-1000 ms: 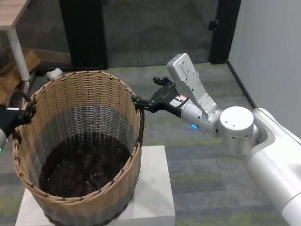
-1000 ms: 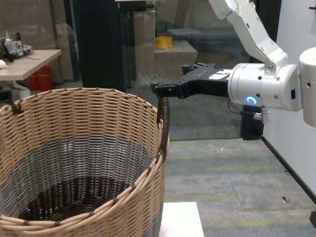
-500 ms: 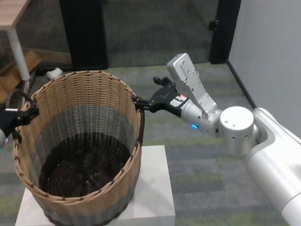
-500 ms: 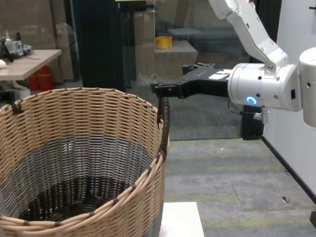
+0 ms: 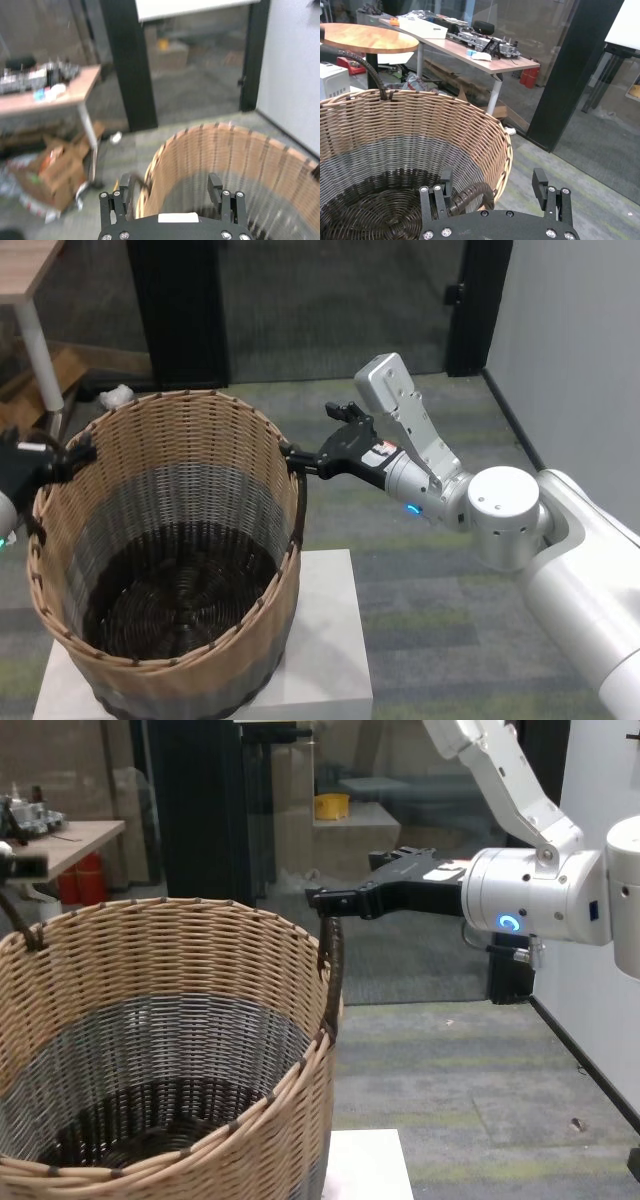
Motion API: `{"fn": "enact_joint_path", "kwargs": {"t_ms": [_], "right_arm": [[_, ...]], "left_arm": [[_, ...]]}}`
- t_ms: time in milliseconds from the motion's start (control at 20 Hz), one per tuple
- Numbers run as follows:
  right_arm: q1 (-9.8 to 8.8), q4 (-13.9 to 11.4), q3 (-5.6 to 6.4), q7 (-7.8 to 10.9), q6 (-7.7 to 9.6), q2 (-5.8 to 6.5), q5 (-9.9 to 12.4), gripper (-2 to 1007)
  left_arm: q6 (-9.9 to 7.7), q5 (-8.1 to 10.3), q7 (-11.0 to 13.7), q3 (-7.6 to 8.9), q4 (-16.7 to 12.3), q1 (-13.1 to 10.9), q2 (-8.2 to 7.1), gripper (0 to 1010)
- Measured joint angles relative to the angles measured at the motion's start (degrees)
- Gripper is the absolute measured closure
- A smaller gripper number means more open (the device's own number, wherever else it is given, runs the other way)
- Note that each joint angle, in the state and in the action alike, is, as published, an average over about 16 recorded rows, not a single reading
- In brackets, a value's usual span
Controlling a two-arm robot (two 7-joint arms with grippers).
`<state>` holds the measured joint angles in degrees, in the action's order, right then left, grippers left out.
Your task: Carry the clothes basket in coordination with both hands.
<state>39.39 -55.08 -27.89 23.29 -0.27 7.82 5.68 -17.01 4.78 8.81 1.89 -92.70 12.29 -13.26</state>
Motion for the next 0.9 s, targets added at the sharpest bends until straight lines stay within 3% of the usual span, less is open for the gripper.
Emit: {"fn": "enact_joint_path", "kwargs": {"t_ms": [500,650,900], "right_arm": [[0.51,-2.3,2.75,-2.41,-3.13,0.03,-0.6,4],[0.83,-3.5,3.93,-2.91,-4.14,0.14,-0.6,4],[1.42,-5.3,5.61,-3.05,-5.15,0.43,-0.3,4]], "left_arm": [[10.30,0.15,2.0,-2.08,-2.1,0.9,-0.17,8],[11.72,0.17,1.8,-2.71,-2.8,1.0,0.05,8],[12.47,0.12,1.2,-3.67,-4.2,1.0,0.69,8]]}}
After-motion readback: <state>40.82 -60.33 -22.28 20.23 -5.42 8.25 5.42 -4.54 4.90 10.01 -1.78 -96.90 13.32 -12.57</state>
